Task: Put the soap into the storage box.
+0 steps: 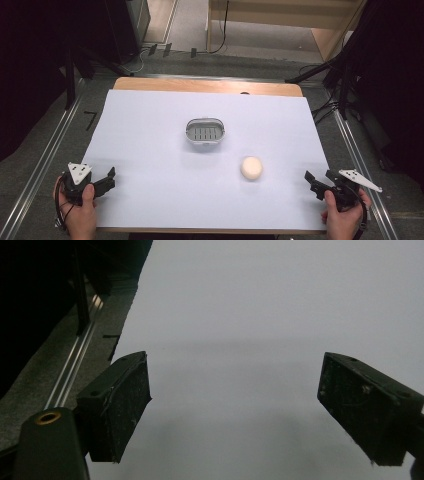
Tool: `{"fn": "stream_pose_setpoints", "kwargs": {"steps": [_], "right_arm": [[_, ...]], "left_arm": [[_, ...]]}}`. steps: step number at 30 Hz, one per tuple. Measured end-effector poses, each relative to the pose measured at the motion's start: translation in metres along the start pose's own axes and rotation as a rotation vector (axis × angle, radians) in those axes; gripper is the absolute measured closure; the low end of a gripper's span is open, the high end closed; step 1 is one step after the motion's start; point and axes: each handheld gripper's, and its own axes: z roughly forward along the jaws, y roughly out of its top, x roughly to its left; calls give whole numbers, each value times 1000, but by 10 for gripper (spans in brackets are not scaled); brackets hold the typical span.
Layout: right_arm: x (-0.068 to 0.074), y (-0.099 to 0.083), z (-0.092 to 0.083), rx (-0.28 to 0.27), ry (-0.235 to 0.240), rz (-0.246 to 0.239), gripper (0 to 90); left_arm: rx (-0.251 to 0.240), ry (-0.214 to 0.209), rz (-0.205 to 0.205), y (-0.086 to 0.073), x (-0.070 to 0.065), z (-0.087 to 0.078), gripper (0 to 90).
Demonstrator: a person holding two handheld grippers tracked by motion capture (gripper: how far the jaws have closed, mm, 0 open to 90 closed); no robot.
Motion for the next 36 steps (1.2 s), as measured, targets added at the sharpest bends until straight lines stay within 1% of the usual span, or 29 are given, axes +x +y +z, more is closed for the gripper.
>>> {"fn": "stream_pose_setpoints", "kwargs": {"steps": [4, 8, 10, 11, 12, 14, 15, 16, 17, 18, 19, 20, 22, 24, 26, 27, 28, 29, 30, 33, 34, 35, 36], "right_arm": [[0, 1, 0, -18, 24, 8, 237], [3, 3, 0, -10, 23, -32, 271], [5, 4, 2, 1, -1, -56, 311], [5, 4, 2, 1, -1, -56, 311], [7, 5, 4, 9, 1, -93, 331], [8, 8, 6, 36, 38, -124, 342], [9, 9, 7, 71, 74, -137, 352], [10, 11, 8, 120, 125, -148, 335], [11, 12, 9, 162, 166, -163, 311], [13, 13, 9, 194, 186, -177, 305], [17, 14, 8, 214, 188, -196, 293], [20, 15, 8, 228, 181, -214, 269], [26, 17, 5, 256, 179, -253, 209], [31, 18, 4, 284, 177, -283, 187], [34, 20, 3, 307, 177, -296, 181], [34, 20, 3, 307, 177, -296, 181], [38, 22, 4, 341, 203, -312, 151], [41, 22, 4, 355, 208, -326, 132], [43, 23, 4, 366, 205, -338, 132], [48, 24, 4, 382, 212, -344, 124], [52, 25, 6, 369, 179, -349, 33], [54, 27, 7, 375, 172, -353, 15], [56, 28, 8, 383, 176, -356, 14]], "left_arm": [[-4, -3, -4, 0, 0, 0, 144], [-2, -7, -5, 0, 1, 0, 144], [1, -6, -7, 0, 1, 0, 144], [1, -6, -7, 0, 1, 0, 144], [2, -8, -8, 0, 1, 0, 144], [0, -8, -9, 0, 1, 0, 144], [-2, -10, -13, 0, 2, 0, 144], [-5, -10, -16, 0, 2, 0, 144], [-6, -9, -23, 0, 2, 0, 144], [-4, -12, -22, 0, 3, -1, 144], [-4, -13, -21, 0, 3, -1, 144], [-5, -15, -22, 0, 3, -1, 144], [-3, -11, -22, 0, 3, -1, 144], [-4, -11, -22, 0, 3, -1, 144], [-4, -14, -24, 0, 3, -1, 144], [-4, -14, -24, 0, 3, -1, 144], [-1, -17, -24, 0, 4, -1, 144], [-1, -16, -23, 0, 3, -1, 144], [1, -16, -22, 0, 3, 0, 144], [2, -15, -22, 0, 3, 0, 144], [-1, -17, -23, 0, 3, 0, 144], [0, -18, -23, 0, 3, 0, 144], [-1, -19, -24, 0, 3, 0, 144]]}}
